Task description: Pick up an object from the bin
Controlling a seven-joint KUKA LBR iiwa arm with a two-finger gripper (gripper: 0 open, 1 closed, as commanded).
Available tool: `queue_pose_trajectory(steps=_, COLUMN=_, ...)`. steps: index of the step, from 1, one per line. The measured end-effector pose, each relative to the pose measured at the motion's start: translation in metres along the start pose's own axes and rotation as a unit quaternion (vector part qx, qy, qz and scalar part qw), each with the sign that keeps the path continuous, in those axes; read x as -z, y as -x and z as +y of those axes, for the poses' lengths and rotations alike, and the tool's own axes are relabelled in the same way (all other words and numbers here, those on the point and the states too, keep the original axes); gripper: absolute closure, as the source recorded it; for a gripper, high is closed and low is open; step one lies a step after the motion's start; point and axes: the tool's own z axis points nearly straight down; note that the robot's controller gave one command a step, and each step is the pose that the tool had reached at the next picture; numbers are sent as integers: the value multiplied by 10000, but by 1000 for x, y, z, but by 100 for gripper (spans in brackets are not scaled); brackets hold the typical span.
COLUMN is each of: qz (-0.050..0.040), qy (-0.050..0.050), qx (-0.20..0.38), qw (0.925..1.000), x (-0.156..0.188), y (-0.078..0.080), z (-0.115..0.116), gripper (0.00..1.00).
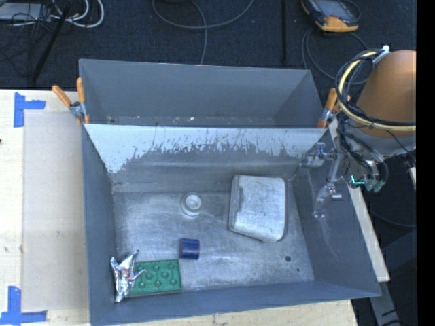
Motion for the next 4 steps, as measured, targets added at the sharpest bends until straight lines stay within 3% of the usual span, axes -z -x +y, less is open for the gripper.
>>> queue_pose_trajectory(steps=1, qz=2, qy=9, qx=-971, qw=9953, x=-91, y=-35, z=32, gripper=0)
queue_pose_trajectory(steps=2, qz=-151, qy=-16, qx=-219, qw=9996, x=-121, y=-1, z=72, gripper=0)
queue_pose_trajectory(steps=3, qz=-54, qy=-5, qx=-208, qw=9998, x=-126, y=-89, z=71, gripper=0)
queue_pose_trajectory(steps=4, qz=-73, qy=-14, qx=-684, qw=9976, x=-98, y=-28, z=4, gripper=0)
